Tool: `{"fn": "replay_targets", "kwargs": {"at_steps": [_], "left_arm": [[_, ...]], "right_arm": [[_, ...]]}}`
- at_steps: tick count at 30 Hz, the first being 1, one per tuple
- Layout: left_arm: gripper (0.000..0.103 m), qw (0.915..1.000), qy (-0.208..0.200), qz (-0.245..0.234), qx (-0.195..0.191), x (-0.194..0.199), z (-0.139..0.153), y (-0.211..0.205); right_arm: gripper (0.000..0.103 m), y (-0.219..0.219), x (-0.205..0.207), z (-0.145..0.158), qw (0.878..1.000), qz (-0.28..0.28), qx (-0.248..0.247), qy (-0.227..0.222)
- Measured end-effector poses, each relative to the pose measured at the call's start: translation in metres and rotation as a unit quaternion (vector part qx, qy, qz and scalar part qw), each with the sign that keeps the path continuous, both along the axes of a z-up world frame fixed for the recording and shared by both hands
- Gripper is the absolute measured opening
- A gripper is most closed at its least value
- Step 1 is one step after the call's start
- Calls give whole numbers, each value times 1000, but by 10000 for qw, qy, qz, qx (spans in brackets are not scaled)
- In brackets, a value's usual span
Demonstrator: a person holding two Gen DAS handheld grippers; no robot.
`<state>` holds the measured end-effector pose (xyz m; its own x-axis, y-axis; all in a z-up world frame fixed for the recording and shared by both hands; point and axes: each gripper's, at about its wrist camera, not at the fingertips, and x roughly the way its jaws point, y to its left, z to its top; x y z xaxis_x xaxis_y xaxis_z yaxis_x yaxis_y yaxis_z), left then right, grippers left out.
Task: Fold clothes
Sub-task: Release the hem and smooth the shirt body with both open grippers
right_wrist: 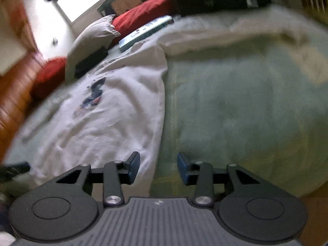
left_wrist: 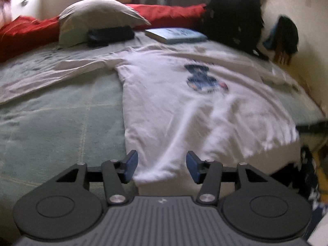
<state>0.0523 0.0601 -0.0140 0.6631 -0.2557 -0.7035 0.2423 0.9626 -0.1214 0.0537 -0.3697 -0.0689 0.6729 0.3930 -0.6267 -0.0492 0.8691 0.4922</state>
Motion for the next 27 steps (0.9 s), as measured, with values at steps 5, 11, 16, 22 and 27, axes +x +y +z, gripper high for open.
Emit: {"fn": "replay_targets", "kwargs": {"at_steps": [5, 11, 16, 22, 27], "left_arm": [[52, 9994, 20, 60, -350, 6, -2, -2], [53, 9990, 41, 129, -428, 9, -5, -3], [53, 9991, 60, 189, -384, 8, -2, -5], [58, 9995, 73, 126, -273, 1, 7, -5], [58, 9999, 66, -17, -118, 9, 10, -8]], "right_arm": [[47, -6, -4, -13, 9984, 28, 564, 106], [40, -8, -13, -26, 9957, 112, 913, 70], [11, -5, -14, -13, 9983, 162, 548, 85], [11, -13, -21, 8, 9997, 167, -12, 163], [18, -9, -13, 2, 9973, 290, -307, 607]]}}
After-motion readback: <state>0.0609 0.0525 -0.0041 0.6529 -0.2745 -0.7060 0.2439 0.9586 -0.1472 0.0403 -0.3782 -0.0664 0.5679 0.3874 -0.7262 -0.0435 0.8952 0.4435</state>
